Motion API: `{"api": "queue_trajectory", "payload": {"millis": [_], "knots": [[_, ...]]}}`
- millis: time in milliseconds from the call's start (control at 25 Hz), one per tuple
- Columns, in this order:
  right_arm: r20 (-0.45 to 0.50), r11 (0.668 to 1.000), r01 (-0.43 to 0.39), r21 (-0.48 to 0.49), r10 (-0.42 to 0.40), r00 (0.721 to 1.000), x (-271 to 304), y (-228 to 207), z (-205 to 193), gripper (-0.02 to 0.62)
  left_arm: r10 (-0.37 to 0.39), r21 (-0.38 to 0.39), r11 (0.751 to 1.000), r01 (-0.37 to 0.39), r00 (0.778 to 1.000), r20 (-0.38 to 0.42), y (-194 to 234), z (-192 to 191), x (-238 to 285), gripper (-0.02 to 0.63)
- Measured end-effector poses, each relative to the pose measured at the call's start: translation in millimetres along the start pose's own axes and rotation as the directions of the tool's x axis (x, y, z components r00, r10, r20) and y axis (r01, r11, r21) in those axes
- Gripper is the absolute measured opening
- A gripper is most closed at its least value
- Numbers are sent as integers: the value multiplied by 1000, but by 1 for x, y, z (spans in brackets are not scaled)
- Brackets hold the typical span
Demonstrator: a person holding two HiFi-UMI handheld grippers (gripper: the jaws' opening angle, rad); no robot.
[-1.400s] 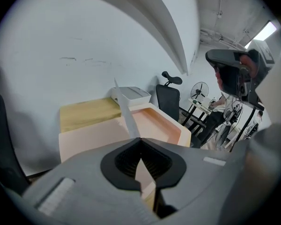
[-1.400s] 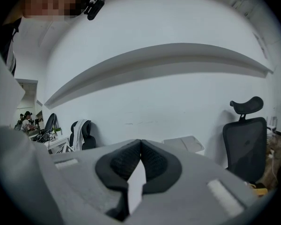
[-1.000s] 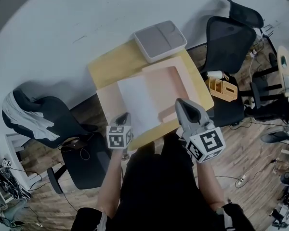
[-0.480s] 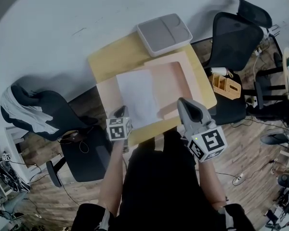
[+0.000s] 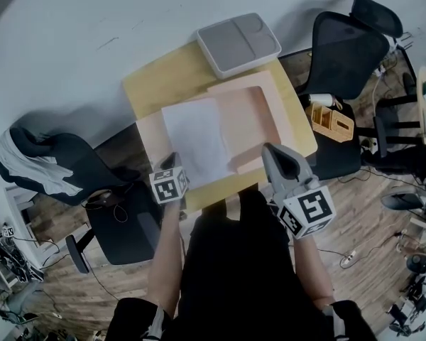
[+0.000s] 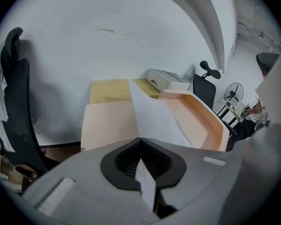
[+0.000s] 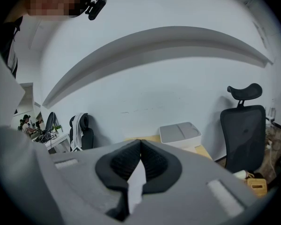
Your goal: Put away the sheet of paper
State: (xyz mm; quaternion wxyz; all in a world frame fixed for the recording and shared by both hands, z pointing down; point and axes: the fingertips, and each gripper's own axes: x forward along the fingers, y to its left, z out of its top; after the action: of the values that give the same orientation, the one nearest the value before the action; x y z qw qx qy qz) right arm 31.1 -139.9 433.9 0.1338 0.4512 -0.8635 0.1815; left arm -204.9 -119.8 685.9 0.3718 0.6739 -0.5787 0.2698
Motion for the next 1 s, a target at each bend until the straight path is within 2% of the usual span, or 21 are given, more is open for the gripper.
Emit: {"api": "queue_trajectory", "payload": {"millis": [280,1000], "knots": [[-14,1000,-13,-3,13,1000,3,-4,-1,0,15,-34,999,-15,1000,-8,-1,-6,5,9],[-29,1000,-16,5,16,999,4,-22,-3,0,-33,-20,999,33,999,-30,-52,2,34,9]]}}
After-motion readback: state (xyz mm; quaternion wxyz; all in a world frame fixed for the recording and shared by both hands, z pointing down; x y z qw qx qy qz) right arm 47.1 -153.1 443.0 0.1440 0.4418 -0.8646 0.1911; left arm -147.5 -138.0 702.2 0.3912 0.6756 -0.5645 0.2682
